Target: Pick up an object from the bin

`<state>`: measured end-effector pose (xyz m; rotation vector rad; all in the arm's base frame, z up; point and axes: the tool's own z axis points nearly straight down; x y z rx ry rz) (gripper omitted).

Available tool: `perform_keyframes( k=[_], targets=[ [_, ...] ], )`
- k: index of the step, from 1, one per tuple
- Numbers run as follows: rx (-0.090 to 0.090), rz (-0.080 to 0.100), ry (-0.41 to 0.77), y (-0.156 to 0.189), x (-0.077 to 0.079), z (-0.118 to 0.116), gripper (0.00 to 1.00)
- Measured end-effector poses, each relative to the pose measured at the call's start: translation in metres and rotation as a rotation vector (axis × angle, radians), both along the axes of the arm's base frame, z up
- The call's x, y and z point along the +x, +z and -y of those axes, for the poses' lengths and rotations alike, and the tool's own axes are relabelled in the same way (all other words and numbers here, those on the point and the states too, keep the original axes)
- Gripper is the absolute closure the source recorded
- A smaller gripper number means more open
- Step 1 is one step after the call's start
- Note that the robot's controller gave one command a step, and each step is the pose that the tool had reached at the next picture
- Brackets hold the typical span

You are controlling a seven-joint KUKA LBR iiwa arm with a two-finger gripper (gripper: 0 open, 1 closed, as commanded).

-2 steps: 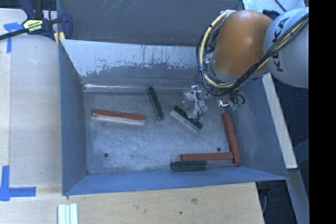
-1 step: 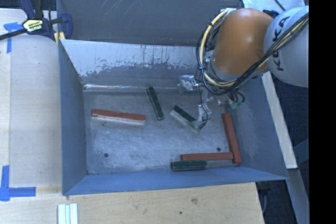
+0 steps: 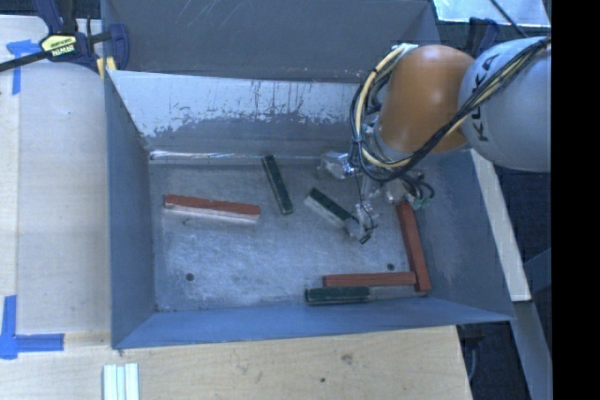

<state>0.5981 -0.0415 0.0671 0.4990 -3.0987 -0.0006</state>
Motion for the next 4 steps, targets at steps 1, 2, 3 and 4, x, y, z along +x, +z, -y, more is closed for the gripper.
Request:
perform_keyframes(
  k=[1, 2, 3, 4],
  targets=[
    [-0.001, 0.010, 0.000, 0.007, 0.003, 0.000, 1.00],
    [-0.002, 0.014, 0.251, 0.112, 0.006, 0.017, 1.00],
    [0.001, 0.001, 0.474, 0.077, -0.036, 0.032, 1.00],
    [0.001, 0.004, 0.472, 0.078, -0.035, 0.032, 0.00]
  ],
)
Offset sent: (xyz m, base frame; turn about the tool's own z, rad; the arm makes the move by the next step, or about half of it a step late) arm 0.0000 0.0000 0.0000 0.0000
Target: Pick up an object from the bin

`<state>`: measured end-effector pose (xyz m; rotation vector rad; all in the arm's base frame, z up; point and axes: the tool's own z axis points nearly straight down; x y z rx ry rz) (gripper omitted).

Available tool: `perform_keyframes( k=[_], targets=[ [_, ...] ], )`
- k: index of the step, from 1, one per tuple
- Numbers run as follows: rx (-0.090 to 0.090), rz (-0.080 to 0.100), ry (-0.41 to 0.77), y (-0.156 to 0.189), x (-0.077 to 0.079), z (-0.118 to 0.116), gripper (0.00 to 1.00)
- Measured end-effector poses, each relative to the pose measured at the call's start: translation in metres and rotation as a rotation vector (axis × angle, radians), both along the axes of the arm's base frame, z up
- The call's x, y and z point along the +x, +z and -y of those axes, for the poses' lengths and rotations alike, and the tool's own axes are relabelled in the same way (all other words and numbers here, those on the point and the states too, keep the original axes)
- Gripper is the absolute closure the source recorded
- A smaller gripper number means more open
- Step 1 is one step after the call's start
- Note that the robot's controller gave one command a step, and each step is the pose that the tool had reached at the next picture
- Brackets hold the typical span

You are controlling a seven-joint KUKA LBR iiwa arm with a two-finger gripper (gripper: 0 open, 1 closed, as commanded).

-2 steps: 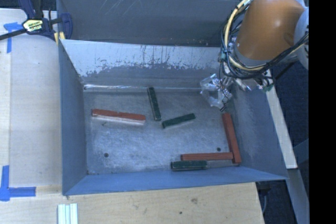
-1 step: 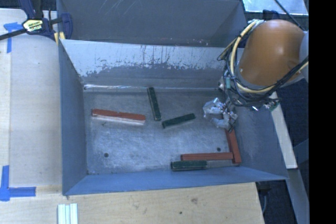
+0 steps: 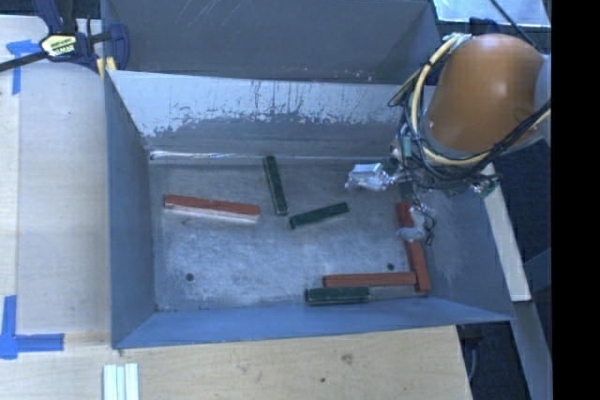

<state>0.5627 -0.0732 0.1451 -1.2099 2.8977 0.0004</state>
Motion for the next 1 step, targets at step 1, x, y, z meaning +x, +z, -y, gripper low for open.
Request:
perform_keyframes(
  k=[1],
  targets=[
    [0.003, 0.002, -0.219, -0.0761, 0.0426, -0.0664, 0.00]
  ],
)
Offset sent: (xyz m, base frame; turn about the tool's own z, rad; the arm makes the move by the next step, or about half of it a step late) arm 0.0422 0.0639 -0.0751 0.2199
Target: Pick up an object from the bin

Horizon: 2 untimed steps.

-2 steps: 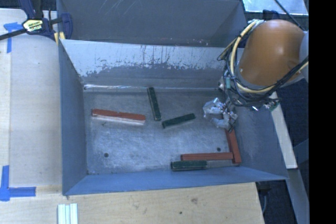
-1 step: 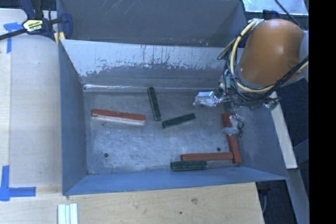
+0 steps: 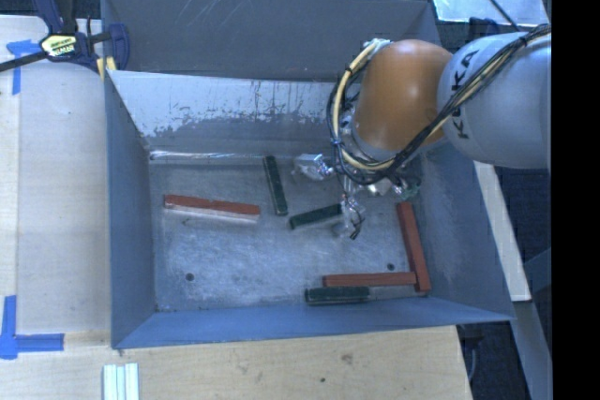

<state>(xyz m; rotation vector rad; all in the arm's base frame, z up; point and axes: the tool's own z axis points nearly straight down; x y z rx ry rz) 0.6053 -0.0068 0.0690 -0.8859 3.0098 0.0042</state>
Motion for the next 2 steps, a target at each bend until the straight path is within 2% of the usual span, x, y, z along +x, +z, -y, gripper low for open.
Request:
perform_keyframes(
  k=[1, 2],
  targets=[
    [-0.001, 0.006, -0.003, 0.003, 0.002, 0.002, 1.00],
    [-0.004, 0.010, -0.091, 0.145, 0.017, 0.019, 1.00]
  ],
)
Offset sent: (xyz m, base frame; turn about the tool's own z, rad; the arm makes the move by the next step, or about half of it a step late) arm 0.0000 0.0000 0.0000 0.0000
